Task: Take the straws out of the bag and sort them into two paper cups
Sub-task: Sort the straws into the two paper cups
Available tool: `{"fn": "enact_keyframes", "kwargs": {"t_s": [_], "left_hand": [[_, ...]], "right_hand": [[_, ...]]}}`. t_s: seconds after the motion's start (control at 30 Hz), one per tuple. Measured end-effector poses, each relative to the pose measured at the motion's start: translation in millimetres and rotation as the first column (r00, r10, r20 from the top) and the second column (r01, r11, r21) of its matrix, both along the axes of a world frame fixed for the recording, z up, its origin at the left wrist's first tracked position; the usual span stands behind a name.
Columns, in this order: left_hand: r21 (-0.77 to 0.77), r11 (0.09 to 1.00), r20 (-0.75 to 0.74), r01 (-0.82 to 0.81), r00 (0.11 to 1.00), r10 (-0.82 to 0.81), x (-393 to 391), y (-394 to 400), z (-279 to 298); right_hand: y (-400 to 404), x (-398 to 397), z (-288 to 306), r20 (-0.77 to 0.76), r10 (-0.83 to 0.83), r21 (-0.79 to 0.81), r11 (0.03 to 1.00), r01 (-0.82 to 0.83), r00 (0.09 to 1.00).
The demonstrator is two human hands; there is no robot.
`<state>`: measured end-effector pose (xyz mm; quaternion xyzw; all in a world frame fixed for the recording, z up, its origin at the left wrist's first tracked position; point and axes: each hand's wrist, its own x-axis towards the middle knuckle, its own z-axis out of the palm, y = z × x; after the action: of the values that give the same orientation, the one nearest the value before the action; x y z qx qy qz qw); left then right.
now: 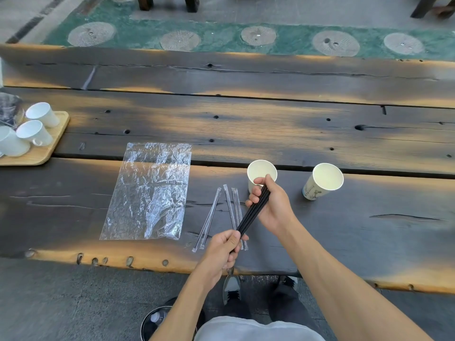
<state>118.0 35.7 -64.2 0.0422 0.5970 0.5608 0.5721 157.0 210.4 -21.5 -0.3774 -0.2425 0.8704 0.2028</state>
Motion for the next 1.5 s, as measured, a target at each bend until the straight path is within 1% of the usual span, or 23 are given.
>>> {"fn": "enact_keyframes", "kwargs": {"t_s": [0.13,0.2,0.27,0.3,0.33,0.4,0.43,0.5,0.57,0.6,0.67,0.73,0.8,0.87,0.93,0.97,1.03,1.1,1.2,1.3,1.4,1.47,1.5], "left_hand": [[0.006,0.999,0.001,0.032,0.999,-0.032,0,2,2],[0.020,0.999,-0.004,0.042,0.999,-0.042,-1,7,3],[0.016,0.999,-0.026,0.043,0.999,-0.043,-4,13,4],[0.008,0.999,-0.042,0.044,0.998,-0.043,-7,16,4],[-0.003,0.999,-0.062,0.045,0.997,-0.045,-9,19,4],[-0.015,0.998,-0.103,0.057,0.993,-0.059,-14,23,5],[-0.017,0.997,-0.119,0.071,0.990,-0.073,-17,25,4],[-0.012,0.996,-0.131,0.091,0.987,-0.092,-20,27,3],[0.001,0.996,-0.118,0.084,0.989,-0.083,-22,31,2],[0.008,0.997,-0.112,0.071,0.991,-0.070,-23,33,1],[0.008,1.000,-0.113,0.030,0.993,-0.028,-23,36,-1],[-0.035,0.999,-0.116,-0.036,0.993,0.032,-26,37,-4],[-0.087,0.991,-0.116,-0.104,0.989,0.094,-30,36,-9],[-0.133,0.978,-0.123,-0.161,0.982,0.145,-36,32,-17],[-0.176,0.962,-0.135,-0.208,0.973,0.185,-42,28,-24],[-0.194,0.954,-0.142,-0.227,0.969,0.202,-44,26,-27],[-0.218,0.940,-0.147,-0.263,0.961,0.235,-46,24,-31],[-0.237,0.926,-0.141,-0.294,0.953,0.267,-47,23,-33],[-0.264,0.912,-0.133,-0.314,0.948,0.287,-48,21,-36],[-0.273,0.909,-0.126,-0.315,0.948,0.291,-49,20,-38],[-0.285,0.903,-0.122,-0.323,0.946,0.300,-51,17,-40],[-0.287,0.898,-0.119,-0.333,0.943,0.311,-52,16,-43],[-0.288,0.896,-0.119,-0.339,0.941,0.318,-52,15,-44]], "right_hand": [[0,3,-4,0.007,-0.012,0.010,1.000,0.012,1.000],[1,6,-7,0.007,0.000,0.067,0.998,-0.001,1.000],[1,12,-10,0.054,0.065,0.175,0.982,-0.074,0.996],[3,16,-10,0.122,0.120,0.265,0.953,-0.149,0.985],[4,20,-10,0.208,0.176,0.362,0.900,-0.242,0.962],[11,28,-8,0.307,0.265,0.474,0.790,-0.388,0.914],[15,32,-6,0.300,0.304,0.473,0.776,-0.418,0.904],[22,38,-2,0.236,0.366,0.422,0.796,-0.434,0.900],[26,41,2,0.239,0.388,0.401,0.796,-0.454,0.890],[28,41,3,0.256,0.375,0.409,0.793,-0.451,0.891],[35,40,6,0.291,0.292,0.439,0.805,-0.399,0.911],[47,39,9,0.293,0.154,0.464,0.840,-0.281,0.944],[63,39,13,0.257,-0.009,0.490,0.863,-0.122,0.966],[80,37,17,0.232,-0.154,0.512,0.859,0.014,0.960],[94,34,19,0.249,-0.257,0.537,0.839,0.088,0.934],[98,32,18,0.270,-0.287,0.556,0.826,0.095,0.919],[103,26,13,0.330,-0.300,0.604,0.796,0.044,0.895],[103,19,4,0.399,-0.262,0.635,0.771,-0.058,0.879],[99,8,-8,0.488,-0.186,0.623,0.759,-0.191,0.853],[98,3,-15,0.553,-0.142,0.631,0.714,-0.302,0.821],[99,4,-13,0.547,-0.128,0.647,0.692,-0.321,0.827],[100,6,-7,0.492,-0.136,0.653,0.710,-0.261,0.860],[102,7,-4,0.457,-0.157,0.644,0.737,-0.204,0.875]]}}
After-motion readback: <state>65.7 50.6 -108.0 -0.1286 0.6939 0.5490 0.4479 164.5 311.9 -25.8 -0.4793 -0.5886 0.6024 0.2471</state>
